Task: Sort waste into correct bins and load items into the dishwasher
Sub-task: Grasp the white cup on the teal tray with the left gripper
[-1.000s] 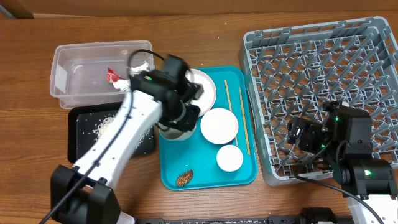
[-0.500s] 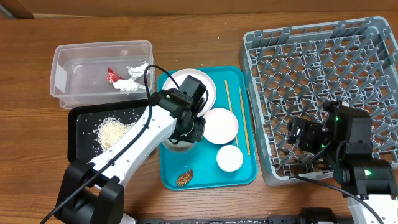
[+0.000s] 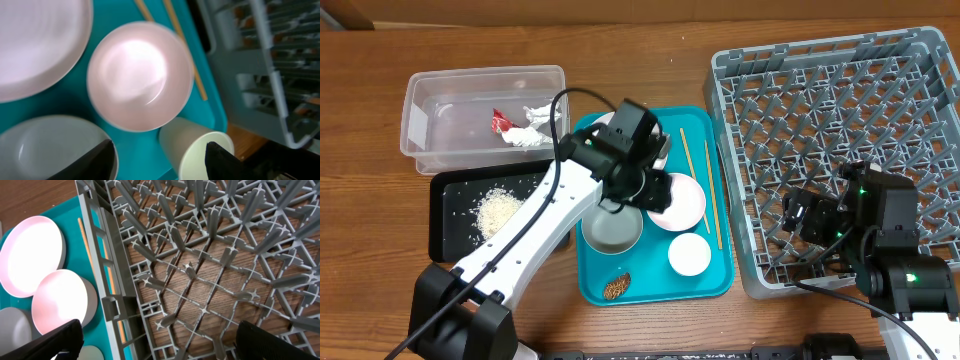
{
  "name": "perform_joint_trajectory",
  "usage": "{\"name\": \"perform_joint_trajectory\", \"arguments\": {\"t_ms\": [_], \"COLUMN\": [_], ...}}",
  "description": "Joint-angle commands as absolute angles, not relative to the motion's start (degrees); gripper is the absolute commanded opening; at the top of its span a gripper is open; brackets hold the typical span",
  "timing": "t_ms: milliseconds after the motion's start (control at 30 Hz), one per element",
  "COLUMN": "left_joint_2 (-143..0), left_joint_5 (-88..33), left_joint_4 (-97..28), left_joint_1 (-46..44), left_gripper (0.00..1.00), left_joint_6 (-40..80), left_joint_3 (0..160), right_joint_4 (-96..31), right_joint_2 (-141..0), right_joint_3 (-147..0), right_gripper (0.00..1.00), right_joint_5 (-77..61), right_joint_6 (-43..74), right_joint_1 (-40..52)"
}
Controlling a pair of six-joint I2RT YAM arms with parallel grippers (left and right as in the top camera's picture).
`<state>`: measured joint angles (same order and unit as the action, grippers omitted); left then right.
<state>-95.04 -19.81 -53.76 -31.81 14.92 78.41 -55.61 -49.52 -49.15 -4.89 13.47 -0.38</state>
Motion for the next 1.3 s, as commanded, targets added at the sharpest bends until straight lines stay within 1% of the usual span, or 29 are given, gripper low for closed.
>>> {"name": "perform_joint_trajectory", "arguments": {"t_ms": [0, 133, 167, 367, 433, 633, 967, 1033, 1100, 1167, 1267], "left_joint_2": [-95.1, -95.2, -95.2, -95.3, -95.3, -95.4, -95.4, -95.4, -95.4, -95.4, -95.4], "left_joint_5": [-24.9, -23.1, -21.9, -13.9, -11.8, -6.9, -7.5, -7.5, -7.5, -7.6, -8.2], "left_joint_4": [-53.3, -54.6, -55.0, -58.1, -58.5, -58.2, -55.3, -54.7, -54.2, -53.8, -52.6], "left_joint_1": [-34.1, -38.4, -39.3, -45.0, -46.1, -46.9, -46.9, -46.9, -46.9, -46.9, -46.9], "left_gripper": [0.64, 0.64, 0.62, 0.61, 0.54, 0.55, 0.56, 0.54, 0.45, 0.42, 0.41], "left_joint_6": [11.3, 10.4, 10.5, 10.5, 10.8, 14.0, 14.0, 14.3, 14.4, 14.4, 14.4], "left_joint_3": [80.2, 78.6, 78.1, 76.6, 76.2, 74.0, 69.6, 68.8, 68.1, 67.7, 66.7], "right_joint_4": [-55.4, -55.4, -55.4, -55.4, -55.4, -55.4, -55.4, -55.4, -55.4, -55.4, -55.4], "right_joint_2": [-49.3, -49.3, -49.3, -49.3, -49.3, -49.3, -49.3, -49.3, -49.3, -49.3, -49.3], "right_joint_3": [-51.1, -51.1, -51.1, -51.1, -51.1, -51.1, -51.1, -51.1, -51.1, -51.1, -51.1], "right_gripper": [1.00, 1.00, 1.00, 1.00, 1.00, 1.00, 1.00, 1.00, 1.00, 1.00, 1.00], "right_joint_5": [-4.4, -4.4, -4.4, -4.4, -4.4, -4.4, -4.4, -4.4, -4.4, -4.4, -4.4], "right_joint_6": [13.0, 13.1, 13.0, 13.1, 13.1, 13.0, 13.1, 13.1, 13.1, 13.1, 13.1], "right_joint_1": [-0.6, -0.6, -0.6, -0.6, -0.6, -0.6, -0.6, -0.6, -0.6, -0.6, -0.6]}}
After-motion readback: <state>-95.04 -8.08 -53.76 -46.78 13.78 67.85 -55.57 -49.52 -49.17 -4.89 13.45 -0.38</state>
